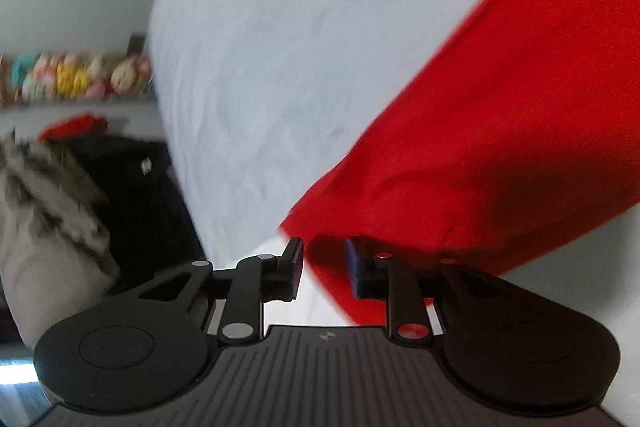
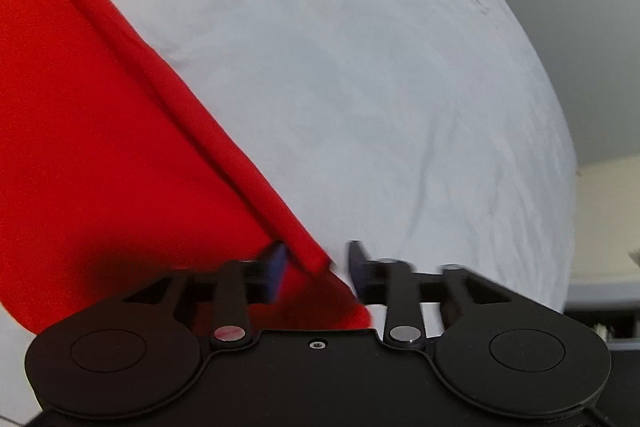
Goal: Fold clothes
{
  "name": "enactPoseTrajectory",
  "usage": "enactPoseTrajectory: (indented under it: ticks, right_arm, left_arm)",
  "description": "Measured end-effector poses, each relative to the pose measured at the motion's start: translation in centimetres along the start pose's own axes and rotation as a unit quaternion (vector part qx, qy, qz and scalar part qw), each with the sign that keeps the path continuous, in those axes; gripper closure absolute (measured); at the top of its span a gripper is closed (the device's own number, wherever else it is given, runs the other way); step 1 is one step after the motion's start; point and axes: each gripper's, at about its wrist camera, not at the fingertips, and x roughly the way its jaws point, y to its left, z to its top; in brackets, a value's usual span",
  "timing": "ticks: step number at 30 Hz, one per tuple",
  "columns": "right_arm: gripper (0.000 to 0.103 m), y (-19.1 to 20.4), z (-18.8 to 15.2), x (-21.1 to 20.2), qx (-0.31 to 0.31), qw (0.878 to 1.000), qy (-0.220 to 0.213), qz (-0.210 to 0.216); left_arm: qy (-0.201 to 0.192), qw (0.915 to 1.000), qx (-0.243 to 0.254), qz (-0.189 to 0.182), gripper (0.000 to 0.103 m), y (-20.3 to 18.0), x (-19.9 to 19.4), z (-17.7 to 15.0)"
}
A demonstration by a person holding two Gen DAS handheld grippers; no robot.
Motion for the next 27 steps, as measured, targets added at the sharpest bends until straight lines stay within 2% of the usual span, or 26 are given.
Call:
enactPoseTrajectory:
  ticks: [3, 7, 13, 20, 22, 23, 24, 26, 27]
  right_arm:
    - [0.068, -1.8, -1.1, -0.9, 0.039, 0.999, 0.005, 0.006]
    - [0.065, -2.3, -2.7, -2.3, 0.048, 0.999, 0.006, 0.007]
    - [0.064, -1.1, -5.2, -3.6, 0.035, 0.999, 0.009, 0.018]
    - [0.064, 0.7, -7.7, -4.9, 0.032, 0.998, 0.003, 0.051]
    - [0.064, 1.2, -8.3, -5.1, 0.028, 0.998, 0.002, 0.061]
    - [0.064, 1.3, -8.4, -5.1, 0.027, 0.998, 0.002, 0.063]
    - [0.064, 1.6, -8.6, -5.1, 0.023, 0.998, 0.003, 0.065]
    - [0.064, 1.9, -8.6, -4.9, 0.02, 0.998, 0.005, 0.064]
    - [0.064, 2.0, -8.4, -4.7, 0.02, 0.998, 0.006, 0.064]
  left_arm:
    - [0.0, 0.9999, -0.011, 0.001, 0.081, 1.1, -0.8, -2.0]
    - [-0.034, 0.999, 0.0, -0.029, 0.081, 0.8, -2.1, -3.6]
    - [-0.065, 0.9955, 0.021, -0.066, 0.081, -1.3, -2.3, -4.2]
    - [-0.065, 0.9943, 0.008, -0.085, 0.081, -2.9, -0.7, -3.7]
    - [-0.065, 0.9941, 0.01, -0.087, 0.084, -2.8, -0.4, -3.7]
    - [-0.066, 0.994, 0.009, -0.087, 0.092, -2.6, -0.1, -3.7]
    - [-0.066, 0.994, -0.001, -0.087, 0.095, -2.1, 0.1, -3.7]
    - [-0.066, 0.9925, -0.016, -0.101, 0.096, -1.2, 0.2, -3.8]
    - [-0.071, 0.992, -0.007, -0.104, 0.096, -1.0, 0.0, -4.0]
